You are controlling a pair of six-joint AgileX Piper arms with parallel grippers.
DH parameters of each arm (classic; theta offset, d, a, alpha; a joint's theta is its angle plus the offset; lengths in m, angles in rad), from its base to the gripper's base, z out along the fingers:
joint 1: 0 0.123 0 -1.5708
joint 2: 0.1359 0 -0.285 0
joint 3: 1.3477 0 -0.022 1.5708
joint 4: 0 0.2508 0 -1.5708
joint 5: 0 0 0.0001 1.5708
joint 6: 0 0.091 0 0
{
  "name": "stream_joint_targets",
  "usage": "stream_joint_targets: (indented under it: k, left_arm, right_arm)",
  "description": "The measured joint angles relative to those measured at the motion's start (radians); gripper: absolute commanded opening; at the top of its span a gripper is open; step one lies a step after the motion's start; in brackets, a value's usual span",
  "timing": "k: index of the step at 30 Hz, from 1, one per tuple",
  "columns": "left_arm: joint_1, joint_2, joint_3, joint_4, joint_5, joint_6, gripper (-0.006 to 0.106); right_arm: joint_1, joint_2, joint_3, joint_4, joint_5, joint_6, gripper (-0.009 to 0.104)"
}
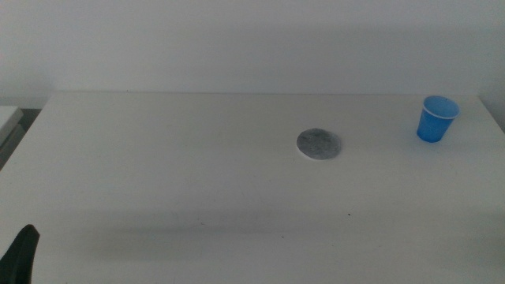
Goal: Place an empty cup on a cup mat.
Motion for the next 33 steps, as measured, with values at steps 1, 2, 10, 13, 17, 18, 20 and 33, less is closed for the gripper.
stream_joint_targets:
  k: [1,2,10,13,17,18,20,33]
  left_arm:
    - [0.0,0.0,0.0,0.0,0.0,0.0,0.094]
    - [0.0,0.0,0.0,0.0,0.0,0.0,0.094]
    - [0.0,0.0,0.0,0.0,0.0,0.0,0.094]
    - [0.0,0.0,0.0,0.0,0.0,0.0,0.094]
    - [0.0,0.0,0.0,0.0,0.0,0.0,0.094]
    - [0.0,0.0,0.0,0.0,0.0,0.0,0.094]
    - [0.0,0.0,0.0,0.0,0.0,0.0,0.094]
    - [0.0,0.0,0.0,0.0,0.0,0.0,0.094]
  right_arm:
    - [0.0,0.0,0.0,0.0,0.0,0.008,0.08]
    - [0.0,0.0,-0.002,0.0,0.0,0.015,0.08]
    - [0.0,0.264,-0.213,0.0,0.029,0.041,0.08]
    - [0.0,0.432,-0.381,0.0,0.158,0.045,0.08]
    - [0.0,0.669,-0.633,0.0,0.43,0.047,0.08]
    - [0.0,0.719,-0.69,0.0,0.489,0.047,0.08]
    - [0.0,0.797,-0.787,0.0,0.563,0.047,0.08]
    - [0.002,0.977,-0.953,0.036,0.555,0.126,0.079]
